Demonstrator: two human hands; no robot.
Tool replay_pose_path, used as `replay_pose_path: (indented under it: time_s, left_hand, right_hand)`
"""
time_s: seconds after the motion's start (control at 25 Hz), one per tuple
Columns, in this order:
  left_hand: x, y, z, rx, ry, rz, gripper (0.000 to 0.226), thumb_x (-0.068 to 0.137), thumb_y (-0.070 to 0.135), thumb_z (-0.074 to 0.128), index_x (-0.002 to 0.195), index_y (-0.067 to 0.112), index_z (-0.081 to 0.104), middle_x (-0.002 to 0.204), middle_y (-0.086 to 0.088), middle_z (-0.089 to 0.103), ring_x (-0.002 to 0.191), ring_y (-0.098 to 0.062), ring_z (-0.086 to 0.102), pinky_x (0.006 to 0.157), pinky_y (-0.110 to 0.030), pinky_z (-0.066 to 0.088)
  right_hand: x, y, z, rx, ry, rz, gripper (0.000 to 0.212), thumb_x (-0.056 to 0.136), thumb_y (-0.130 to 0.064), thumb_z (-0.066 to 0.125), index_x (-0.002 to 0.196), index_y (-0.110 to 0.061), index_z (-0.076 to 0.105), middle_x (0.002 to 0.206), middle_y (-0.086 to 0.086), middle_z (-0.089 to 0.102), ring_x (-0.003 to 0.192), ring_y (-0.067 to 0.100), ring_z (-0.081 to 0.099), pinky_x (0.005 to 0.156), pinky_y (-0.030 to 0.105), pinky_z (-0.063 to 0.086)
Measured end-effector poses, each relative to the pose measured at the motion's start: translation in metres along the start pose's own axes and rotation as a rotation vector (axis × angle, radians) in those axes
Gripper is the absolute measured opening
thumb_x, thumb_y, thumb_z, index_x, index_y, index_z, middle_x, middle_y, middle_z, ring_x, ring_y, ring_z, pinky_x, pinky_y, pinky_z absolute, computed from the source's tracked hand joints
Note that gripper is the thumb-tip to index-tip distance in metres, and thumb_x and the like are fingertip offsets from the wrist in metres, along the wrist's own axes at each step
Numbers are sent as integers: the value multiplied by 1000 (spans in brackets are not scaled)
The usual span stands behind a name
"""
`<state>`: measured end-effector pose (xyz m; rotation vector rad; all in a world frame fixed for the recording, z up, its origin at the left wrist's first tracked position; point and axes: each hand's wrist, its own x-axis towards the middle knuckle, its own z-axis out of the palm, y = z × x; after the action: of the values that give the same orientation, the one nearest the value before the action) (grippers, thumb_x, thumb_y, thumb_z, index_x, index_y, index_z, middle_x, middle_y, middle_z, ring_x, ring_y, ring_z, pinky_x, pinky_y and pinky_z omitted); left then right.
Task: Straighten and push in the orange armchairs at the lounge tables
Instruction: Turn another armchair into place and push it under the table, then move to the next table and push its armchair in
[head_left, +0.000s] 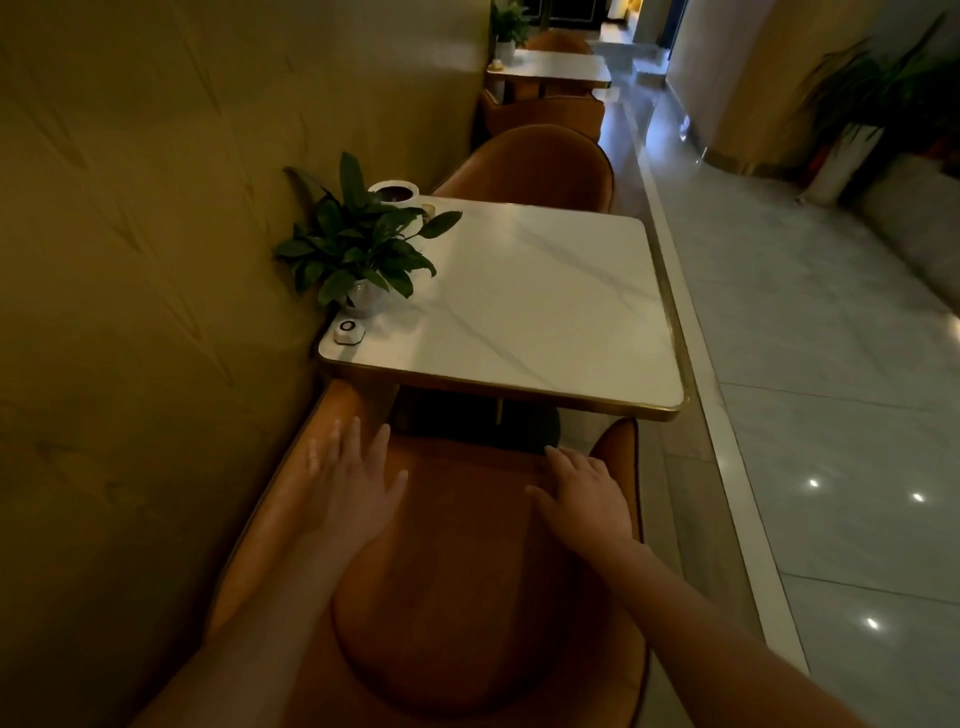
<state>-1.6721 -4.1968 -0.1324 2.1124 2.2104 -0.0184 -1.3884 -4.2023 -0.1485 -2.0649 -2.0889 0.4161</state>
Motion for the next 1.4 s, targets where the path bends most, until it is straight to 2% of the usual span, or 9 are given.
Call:
replay_pose_path:
  time_s: [0.16, 0.4, 0.56, 0.84, 1.12, 1.4]
  left_hand:
    - [-12, 32, -17, -80, 1, -24, 72, 99, 59, 33, 157, 28, 6, 166, -13, 5, 152, -33, 0, 122, -54, 9]
    - [-20, 58, -35, -79, -7, 39, 72, 99, 59, 31, 157, 29, 2, 166, -11, 2, 152, -31, -4, 122, -53, 5]
    - [-16, 72, -40, -79, 7, 108, 72, 98, 61, 31, 157, 29, 5, 166, -11, 6, 152, -31, -1, 122, -56, 10]
    - [-19, 115, -59, -48, -8, 156, 71, 99, 59, 30, 157, 28, 4, 166, -12, 7, 152, -31, -1, 122, -55, 9]
    - [0, 237, -72, -43, 94, 137, 69, 99, 59, 26, 157, 26, 9, 165, -13, 12, 152, -32, 2, 121, -56, 10]
    - [24, 383, -85, -51, 197, 51, 72, 98, 61, 29, 157, 25, 10, 164, -15, 15, 151, -35, 8, 120, -58, 15]
  right_hand:
    - [-13, 20, -18, 17, 9, -43, 68, 96, -57, 48, 153, -26, 27, 155, -2, 37, 143, 22, 32, 115, 39, 32]
    - [-26, 30, -38, 33, 39, -14, 68, 95, -58, 48, 153, -28, 28, 154, -4, 39, 142, 21, 33, 114, 39, 35]
    - [-35, 32, -54, 51, 65, 41, 68, 95, -56, 50, 153, -26, 29, 154, -2, 40, 142, 22, 34, 114, 42, 36]
    - [-39, 57, -90, 82, 98, 72, 66, 96, -54, 50, 152, -25, 31, 153, -1, 41, 140, 22, 35, 112, 40, 35]
    - [-5, 148, -145, 73, 154, -33, 62, 97, -54, 49, 149, -24, 36, 148, -1, 46, 138, 20, 38, 111, 38, 36]
    - [44, 270, -222, 4, 104, -150, 65, 96, -56, 50, 150, -26, 32, 146, 1, 48, 135, 23, 42, 109, 40, 40]
